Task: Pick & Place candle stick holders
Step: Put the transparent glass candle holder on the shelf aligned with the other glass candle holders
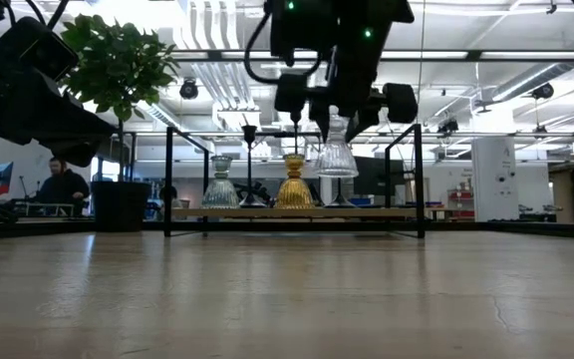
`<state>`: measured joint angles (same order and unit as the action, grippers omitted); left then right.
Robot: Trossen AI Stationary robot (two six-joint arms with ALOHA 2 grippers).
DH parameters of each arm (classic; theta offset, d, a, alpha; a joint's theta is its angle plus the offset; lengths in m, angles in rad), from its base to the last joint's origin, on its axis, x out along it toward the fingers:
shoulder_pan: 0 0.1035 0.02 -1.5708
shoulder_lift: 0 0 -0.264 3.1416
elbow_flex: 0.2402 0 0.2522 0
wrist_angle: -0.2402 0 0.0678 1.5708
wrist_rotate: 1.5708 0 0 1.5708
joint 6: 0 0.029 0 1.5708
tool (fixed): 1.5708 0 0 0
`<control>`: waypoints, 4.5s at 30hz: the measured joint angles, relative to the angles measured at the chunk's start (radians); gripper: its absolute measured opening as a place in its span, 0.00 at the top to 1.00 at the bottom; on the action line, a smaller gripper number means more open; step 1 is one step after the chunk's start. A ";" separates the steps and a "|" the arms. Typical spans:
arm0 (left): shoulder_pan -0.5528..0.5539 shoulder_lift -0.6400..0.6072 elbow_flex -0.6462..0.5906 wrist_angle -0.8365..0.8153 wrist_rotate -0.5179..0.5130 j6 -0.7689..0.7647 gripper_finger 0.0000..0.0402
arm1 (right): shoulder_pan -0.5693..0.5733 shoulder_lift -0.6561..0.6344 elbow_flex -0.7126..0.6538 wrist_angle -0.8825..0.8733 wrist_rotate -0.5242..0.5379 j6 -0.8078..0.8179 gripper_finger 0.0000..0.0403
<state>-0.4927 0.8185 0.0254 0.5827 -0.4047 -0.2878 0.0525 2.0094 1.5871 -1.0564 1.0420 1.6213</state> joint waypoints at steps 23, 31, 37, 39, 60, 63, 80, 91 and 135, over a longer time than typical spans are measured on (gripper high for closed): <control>0.000 0.000 0.000 0.000 0.000 0.000 0.96 | -0.048 0.002 -0.138 0.001 0.013 0.106 0.69; 0.000 0.000 0.000 0.000 0.000 0.000 0.96 | -0.077 0.002 -0.137 0.027 0.031 0.099 0.69; 0.000 0.000 0.000 0.000 0.000 0.000 0.96 | -0.100 0.002 -0.137 0.054 0.032 0.098 0.69; 0.000 0.000 0.000 0.000 0.000 0.000 0.96 | -0.107 0.002 -0.137 0.065 0.032 0.096 0.69; 0.000 0.000 0.000 0.000 0.000 0.000 0.96 | -0.150 0.002 -0.143 0.071 0.023 0.050 0.69; 0.000 0.000 0.000 0.000 0.000 0.000 0.96 | -0.156 0.002 -0.143 0.072 0.007 0.050 0.69; 0.000 0.000 0.000 0.000 0.000 0.000 0.96 | -0.158 0.003 -0.162 0.107 -0.026 0.047 0.69; 0.000 0.000 0.000 0.000 0.000 0.000 0.96 | -0.157 0.003 -0.186 0.120 -0.019 -0.007 0.69; 0.000 0.000 0.000 0.000 0.000 0.000 0.96 | -0.156 0.004 -0.200 0.168 0.005 -0.027 0.61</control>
<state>-0.4926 0.8185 0.0254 0.5824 -0.4046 -0.2878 -0.1040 2.0132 1.3869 -0.8883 1.0473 1.5940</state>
